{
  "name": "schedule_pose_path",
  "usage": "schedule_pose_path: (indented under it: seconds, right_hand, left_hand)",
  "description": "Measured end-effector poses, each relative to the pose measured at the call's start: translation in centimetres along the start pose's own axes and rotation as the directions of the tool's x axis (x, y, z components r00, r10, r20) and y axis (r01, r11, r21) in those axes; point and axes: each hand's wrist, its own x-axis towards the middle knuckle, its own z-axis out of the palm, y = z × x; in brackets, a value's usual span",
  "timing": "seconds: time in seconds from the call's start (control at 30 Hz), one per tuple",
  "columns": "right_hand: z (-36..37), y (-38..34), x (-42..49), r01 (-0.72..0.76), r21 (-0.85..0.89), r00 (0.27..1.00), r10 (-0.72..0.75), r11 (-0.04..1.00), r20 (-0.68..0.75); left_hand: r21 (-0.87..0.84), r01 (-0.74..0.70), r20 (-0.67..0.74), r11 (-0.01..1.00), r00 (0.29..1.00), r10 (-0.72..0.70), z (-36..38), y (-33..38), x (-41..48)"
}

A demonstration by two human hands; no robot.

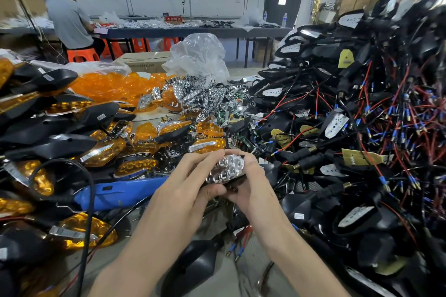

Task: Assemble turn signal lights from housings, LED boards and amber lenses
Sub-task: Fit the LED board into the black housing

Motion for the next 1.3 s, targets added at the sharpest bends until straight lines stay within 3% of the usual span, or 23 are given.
schedule_pose_path:
  seconds: [0.37,0.83,0.97,1.3]
  right_hand:
    - [-0.1,0.1,-0.4,0.159,-0.165,0.987,-0.154,0.973,0.043]
    - [-0.7,0.8,0.2,0.097,-0.075,0.995,-0.099,0.992,-0.017]
    - [-0.9,0.5,0.2,0.046,0.018,0.999,-0.046,0.999,-0.001]
    - [-1.0,0.8,0.1,0.078,-0.089,0.997,-0.078,0.993,-0.004]
  left_hand:
    - [-0.03,0.014,-0.028,0.999,1.0,-0.015,0.6,-0.3,-0.3]
    - [-0.162,0.154,0.081,0.975,0.987,-0.142,0.6,-0.5,-1.0]
    - [-0.213,0.201,0.032,0.956,0.979,-0.199,0.8,-0.3,-0.9]
    - [-0.367,0.271,-0.049,0.89,0.95,-0.31,1.2,-0.3,-0.3]
